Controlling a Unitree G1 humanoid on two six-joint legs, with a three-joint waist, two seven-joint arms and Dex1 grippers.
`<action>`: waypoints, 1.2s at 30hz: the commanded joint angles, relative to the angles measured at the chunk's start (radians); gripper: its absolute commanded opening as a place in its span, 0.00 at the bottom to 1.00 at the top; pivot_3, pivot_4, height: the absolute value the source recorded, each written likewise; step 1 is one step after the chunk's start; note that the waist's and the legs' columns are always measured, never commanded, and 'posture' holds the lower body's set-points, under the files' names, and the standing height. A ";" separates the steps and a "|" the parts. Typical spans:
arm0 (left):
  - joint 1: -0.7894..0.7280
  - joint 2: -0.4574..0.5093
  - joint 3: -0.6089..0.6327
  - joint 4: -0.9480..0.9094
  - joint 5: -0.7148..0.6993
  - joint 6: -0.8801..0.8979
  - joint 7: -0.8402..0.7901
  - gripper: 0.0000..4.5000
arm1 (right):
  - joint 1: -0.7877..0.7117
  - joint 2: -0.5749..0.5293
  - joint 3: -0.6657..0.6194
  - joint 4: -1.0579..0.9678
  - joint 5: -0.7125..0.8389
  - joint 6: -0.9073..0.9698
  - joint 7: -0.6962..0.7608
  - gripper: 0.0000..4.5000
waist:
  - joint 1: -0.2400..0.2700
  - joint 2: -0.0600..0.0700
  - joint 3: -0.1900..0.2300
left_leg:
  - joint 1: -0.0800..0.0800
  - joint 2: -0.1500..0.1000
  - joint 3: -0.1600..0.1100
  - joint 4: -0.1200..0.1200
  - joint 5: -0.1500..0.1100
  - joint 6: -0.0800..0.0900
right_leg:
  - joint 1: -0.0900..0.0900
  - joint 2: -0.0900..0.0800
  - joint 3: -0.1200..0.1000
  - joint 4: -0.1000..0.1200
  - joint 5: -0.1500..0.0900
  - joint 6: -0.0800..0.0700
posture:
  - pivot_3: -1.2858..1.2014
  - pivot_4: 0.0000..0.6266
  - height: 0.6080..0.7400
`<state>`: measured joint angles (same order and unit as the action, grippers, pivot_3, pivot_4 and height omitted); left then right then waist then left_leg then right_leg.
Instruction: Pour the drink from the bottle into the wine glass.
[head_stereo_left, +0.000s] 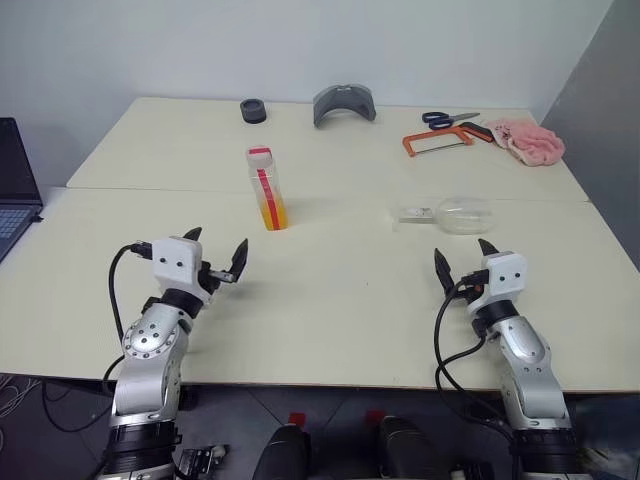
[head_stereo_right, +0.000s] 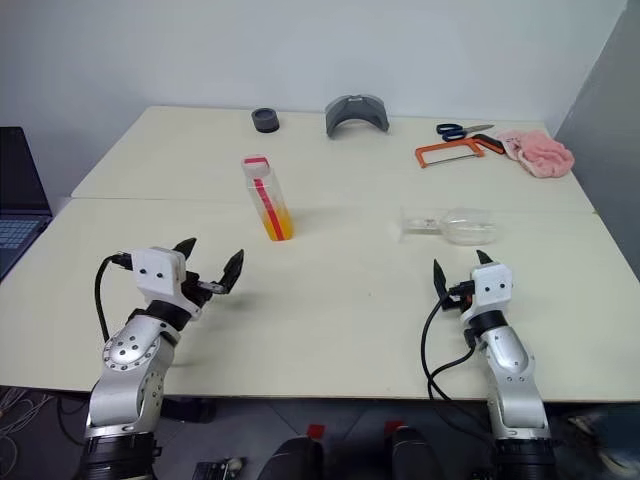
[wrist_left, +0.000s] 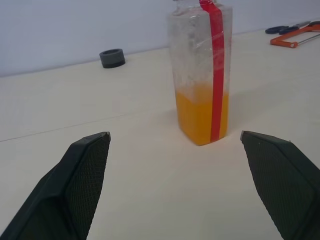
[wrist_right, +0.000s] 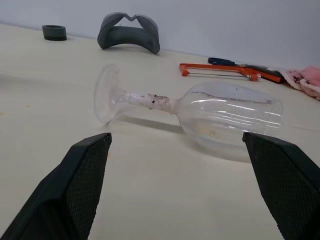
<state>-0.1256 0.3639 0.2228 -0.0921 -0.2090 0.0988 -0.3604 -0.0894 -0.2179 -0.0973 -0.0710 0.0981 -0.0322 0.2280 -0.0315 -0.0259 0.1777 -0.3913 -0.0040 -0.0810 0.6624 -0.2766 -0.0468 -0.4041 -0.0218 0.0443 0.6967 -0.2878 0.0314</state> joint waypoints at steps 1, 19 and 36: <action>-0.004 0.001 -0.003 -0.048 -0.015 -0.023 -0.011 1.00 | -0.008 -0.009 -0.017 -0.024 -0.001 -0.003 -0.012 1.00 | 0.000 0.000 0.000 | 0.000 0.000 0.000 0.000 0.000 0.000 | 0.000 0.000 0.000 0.000 0.000 0.000 | 0.52 0.24 1.00; 0.014 -0.018 -0.021 -0.076 -0.064 -0.027 -0.044 1.00 | -0.001 -0.021 -0.008 -0.028 0.013 0.004 0.006 1.00 | 0.000 0.000 0.000 | 0.000 0.000 0.000 0.000 0.000 0.000 | 0.000 0.000 0.000 0.000 0.000 0.000 | 0.52 0.24 1.00; -0.152 -0.094 -0.059 0.023 0.076 0.045 0.175 1.00 | -0.054 -0.122 0.059 -0.235 0.221 0.206 0.280 1.00 | 0.000 0.000 0.000 | 0.000 -0.001 -0.001 0.001 0.000 0.000 | 0.000 0.000 0.000 0.000 0.000 0.000 | 0.52 0.24 1.00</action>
<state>-0.2595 0.2763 0.1738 -0.0622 -0.1517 0.1345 -0.2096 -0.1244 -0.3275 -0.0352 -0.2396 0.2732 0.1392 0.4827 -0.0311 -0.0261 0.1777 -0.3917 -0.0058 -0.0814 0.6631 -0.2767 -0.0468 -0.4036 -0.0215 0.0441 0.6965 -0.2877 0.0315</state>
